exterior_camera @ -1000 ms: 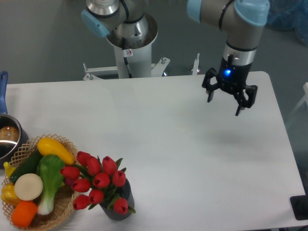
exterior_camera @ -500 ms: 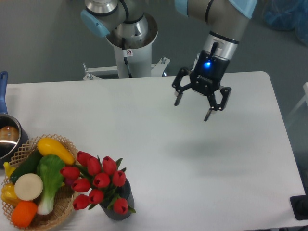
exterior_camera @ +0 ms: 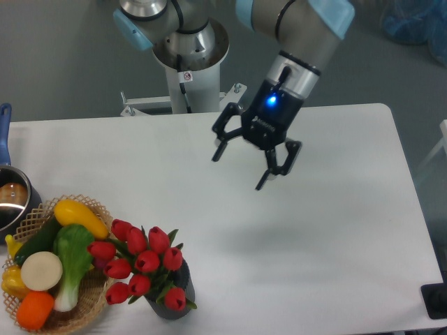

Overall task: Pick up the flowers from the vase
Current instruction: 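Move the open gripper toward the red tulips in the black vase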

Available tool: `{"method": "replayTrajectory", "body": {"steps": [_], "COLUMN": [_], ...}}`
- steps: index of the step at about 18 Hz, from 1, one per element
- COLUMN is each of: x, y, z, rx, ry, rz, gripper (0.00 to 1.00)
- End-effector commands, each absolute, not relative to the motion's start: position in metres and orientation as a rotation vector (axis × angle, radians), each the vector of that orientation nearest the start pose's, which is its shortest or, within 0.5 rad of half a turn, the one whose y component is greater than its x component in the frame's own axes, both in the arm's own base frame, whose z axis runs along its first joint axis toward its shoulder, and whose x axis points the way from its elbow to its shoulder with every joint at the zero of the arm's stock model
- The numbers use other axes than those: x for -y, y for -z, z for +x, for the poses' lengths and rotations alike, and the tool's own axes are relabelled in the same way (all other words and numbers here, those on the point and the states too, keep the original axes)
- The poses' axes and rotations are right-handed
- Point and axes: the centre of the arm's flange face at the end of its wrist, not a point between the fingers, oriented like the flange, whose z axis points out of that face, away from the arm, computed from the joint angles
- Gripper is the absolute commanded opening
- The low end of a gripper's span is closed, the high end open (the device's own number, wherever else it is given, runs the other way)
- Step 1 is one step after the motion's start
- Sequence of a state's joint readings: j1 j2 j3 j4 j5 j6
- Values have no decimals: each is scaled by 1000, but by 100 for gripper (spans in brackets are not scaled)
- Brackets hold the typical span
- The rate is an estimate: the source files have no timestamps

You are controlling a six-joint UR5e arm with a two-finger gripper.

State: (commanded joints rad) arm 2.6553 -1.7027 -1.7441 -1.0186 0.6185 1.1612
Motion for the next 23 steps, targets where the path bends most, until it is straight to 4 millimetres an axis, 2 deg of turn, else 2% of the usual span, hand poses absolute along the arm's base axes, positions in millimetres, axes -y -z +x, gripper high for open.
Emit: {"method": "replayTrajectory", "body": {"steps": [2, 4, 7, 10, 13, 15, 18, 20, 23], "x": [-450, -468, -484, -498, -505, -508, -522, -526, -537], "y": [-429, -421, -418, -401, -389, -373, -348, -336, -324], "z": [-383, -387, -395, -391, -398, -402, -399, -400, -390], "rx": [-218, -233, -257, -274, -332, -364, -401, -397, -410], "ry": [300, 352, 350, 384, 322, 311, 340, 358, 394], "rz": [-2097, -2051, -2047, -2050, -2035, -2033, -2032, -2035, -2031], "gripper": [100, 100, 100, 100, 100, 100, 100, 98, 97]}}
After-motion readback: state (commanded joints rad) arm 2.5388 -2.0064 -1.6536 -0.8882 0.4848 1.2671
